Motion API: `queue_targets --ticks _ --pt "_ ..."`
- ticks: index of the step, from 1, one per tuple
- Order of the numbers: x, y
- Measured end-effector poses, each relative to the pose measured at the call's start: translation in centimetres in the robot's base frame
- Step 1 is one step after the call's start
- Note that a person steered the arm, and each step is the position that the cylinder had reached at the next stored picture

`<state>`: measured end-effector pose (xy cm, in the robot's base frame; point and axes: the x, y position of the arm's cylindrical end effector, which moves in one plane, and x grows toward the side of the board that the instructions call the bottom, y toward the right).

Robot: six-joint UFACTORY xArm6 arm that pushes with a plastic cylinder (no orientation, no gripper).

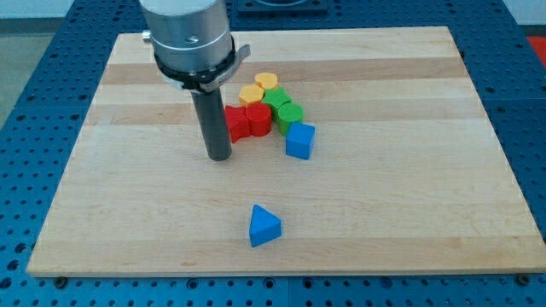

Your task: Move the red star to the left of the red circle

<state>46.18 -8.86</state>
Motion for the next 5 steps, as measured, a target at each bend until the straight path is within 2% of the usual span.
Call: queue_targets --ticks 5 --pt "-1.8 0.1"
